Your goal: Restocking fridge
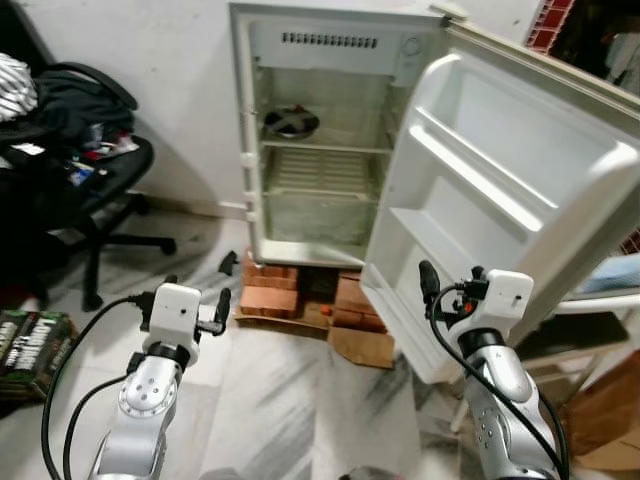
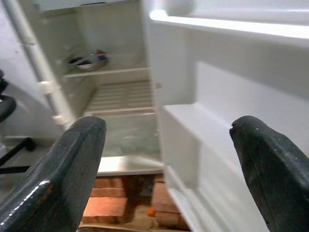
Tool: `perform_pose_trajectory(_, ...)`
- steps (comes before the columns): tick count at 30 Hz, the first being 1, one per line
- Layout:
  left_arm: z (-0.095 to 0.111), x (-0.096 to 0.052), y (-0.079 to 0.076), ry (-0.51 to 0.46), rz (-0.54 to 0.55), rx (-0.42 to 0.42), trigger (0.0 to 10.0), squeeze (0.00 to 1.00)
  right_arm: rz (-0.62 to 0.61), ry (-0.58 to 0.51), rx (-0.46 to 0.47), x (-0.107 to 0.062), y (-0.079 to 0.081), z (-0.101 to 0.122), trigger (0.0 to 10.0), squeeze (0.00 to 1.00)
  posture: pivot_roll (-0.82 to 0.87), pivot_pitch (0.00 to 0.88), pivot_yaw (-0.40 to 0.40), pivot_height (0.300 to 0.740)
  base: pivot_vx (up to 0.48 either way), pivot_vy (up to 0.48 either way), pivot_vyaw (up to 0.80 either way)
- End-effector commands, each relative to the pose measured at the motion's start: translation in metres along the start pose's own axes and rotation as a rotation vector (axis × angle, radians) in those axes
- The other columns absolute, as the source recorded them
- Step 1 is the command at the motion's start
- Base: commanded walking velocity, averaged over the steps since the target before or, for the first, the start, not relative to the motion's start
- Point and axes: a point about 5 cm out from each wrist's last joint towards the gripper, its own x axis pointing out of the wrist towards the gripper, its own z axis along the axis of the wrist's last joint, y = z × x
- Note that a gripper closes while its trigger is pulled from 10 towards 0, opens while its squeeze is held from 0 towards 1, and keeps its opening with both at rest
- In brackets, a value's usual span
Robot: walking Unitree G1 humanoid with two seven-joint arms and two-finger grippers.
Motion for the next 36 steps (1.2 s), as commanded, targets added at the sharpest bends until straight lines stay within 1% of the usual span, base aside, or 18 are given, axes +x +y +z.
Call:
perform_pose_trajectory(1, 0.002, -0.001, -0.006, -0.012, -0.017, 0.004, 10.0, 0.0, -0.008, -0.005, 0.024, 0.001, -0.005, 0.001, 10.0, 0.0, 0.03, 0.004, -0.049, 0.74, 0.0, -0.48, 0.0)
perform_pose_trajectory(11, 0.002, -0.004, -0.009, -0.015, -0.03, 0.007, 10.0, 0.0, 0.115, 0.02, 0.039, 0.003, 0.014, -0.004, 10.0, 0.0, 0.04, 0.014, -0.046, 0.74, 0.0, -0.48, 0.0)
perform_pose_trajectory(12, 0.002, -0.005, -0.01, -0.015, -0.034, 0.009, 10.0, 0.0, 0.188, 0.045, 0.06, 0.0, 0.02, -0.007, 10.0, 0.0, 0.04, 0.015, -0.045, 0.74, 0.0, -0.48, 0.0)
perform_pose_trajectory(14, 0.002, -0.005, -0.01, -0.014, -0.035, 0.009, 10.0, 0.0, 0.225, 0.06, 0.063, -0.001, 0.022, -0.008, 10.0, 0.0, 0.04, 0.016, -0.045, 0.74, 0.0, -0.48, 0.0)
perform_pose_trajectory(16, 0.002, -0.005, -0.011, -0.013, -0.039, 0.017, 10.0, 0.0, 0.328, 0.117, 0.11, -0.005, 0.028, -0.012, 10.0, 0.0, 0.04, 0.016, -0.045, 0.74, 0.0, -0.48, 0.0)
perform_pose_trajectory(17, 0.002, -0.005, -0.011, -0.013, -0.039, 0.017, 10.0, 0.0, 0.328, 0.117, 0.11, -0.005, 0.028, -0.012, 10.0, 0.0, 0.04, 0.016, -0.045, 0.74, 0.0, -0.48, 0.0)
perform_pose_trajectory(19, 0.003, -0.006, -0.011, -0.016, -0.039, 0.021, 10.0, 0.0, 0.406, 0.169, 0.109, -0.007, 0.027, -0.015, 10.0, 0.0, 0.05, 0.02, -0.048, 0.74, 0.0, -0.48, 0.0)
perform_pose_trajectory(22, 0.002, -0.009, -0.008, -0.014, -0.032, 0.024, 10.0, 0.0, 0.474, 0.242, 0.053, -0.011, 0.023, -0.022, 10.0, 0.0, 0.06, 0.022, -0.051, 0.74, 0.0, -0.48, 0.0)
perform_pose_trajectory(24, 0.001, -0.01, -0.007, -0.011, -0.027, 0.0, 10.0, 0.0, 0.477, 0.257, -0.004, -0.01, 0.019, -0.024, 10.0, 0.0, 0.06, 0.023, -0.053, 0.74, 0.0, 0.0, 0.0)
perform_pose_trajectory(25, 0.001, -0.012, -0.007, -0.006, -0.021, -0.001, 10.0, 0.0, 0.442, 0.27, -0.057, -0.006, 0.013, -0.026, 10.0, 0.0, 0.06, 0.024, -0.054, 0.74, 0.0, 0.0, 0.0)
perform_pose_trajectory(27, 0.0, -0.013, -0.007, -0.005, -0.017, 0.003, 10.0, 0.0, 0.425, 0.257, -0.083, -0.002, 0.01, -0.024, 10.0, 0.0, 0.06, 0.025, -0.054, 0.74, 0.0, 0.0, 0.0)
perform_pose_trajectory(30, -0.002, -0.017, -0.006, 0.021, 0.016, -0.006, 10.0, 0.0, 0.382, 0.171, -0.12, 0.009, 0.007, -0.01, 10.0, 0.0, 0.07, 0.025, -0.053, 0.74, 0.0, 0.0, 0.0)
perform_pose_trajectory(31, -0.004, -0.018, -0.005, 0.037, 0.023, -0.028, 10.0, 0.0, 0.38, 0.144, -0.115, 0.011, 0.007, -0.006, 10.0, 0.0, 0.07, 0.026, -0.052, 0.74, 0.0, 0.0, 0.0)
perform_pose_trajectory(32, -0.008, -0.021, -0.005, 0.075, 0.031, -0.084, 10.0, 0.0, 0.386, 0.103, -0.092, 0.013, 0.008, 0.001, 10.0, 0.0, 0.07, 0.029, -0.051, 0.74, 0.0, 0.0, 0.0)
perform_pose_trajectory(33, -0.011, -0.022, -0.005, 0.102, 0.034, -0.141, 10.0, 0.0, 0.392, 0.086, -0.081, 0.015, 0.009, 0.004, 10.0, 0.16, 0.07, 0.029, -0.051, 0.74, 0.0, 0.0, 0.0)
perform_pose_trajectory(34, -0.013, -0.023, -0.005, 0.118, 0.035, -0.179, 10.0, 0.0, 0.396, 0.076, -0.074, 0.015, 0.01, 0.006, 10.0, 0.16, 0.07, 0.029, -0.051, 0.74, 0.0, 0.0, 0.0)
perform_pose_trajectory(35, -0.018, -0.025, -0.006, 0.166, 0.041, -0.234, 10.0, 0.0, 0.385, 0.043, -0.091, 0.019, 0.01, 0.012, 10.0, 1.0, 0.07, 0.031, -0.051, 0.74, 0.0, 0.0, 0.0)
perform_pose_trajectory(36, -0.02, -0.026, -0.006, 0.187, 0.043, -0.239, 10.0, 0.0, 0.377, 0.029, -0.1, 0.021, 0.01, 0.014, 10.0, 1.0, 0.07, 0.032, -0.052, 0.74, 0.0, 0.0, 0.0)
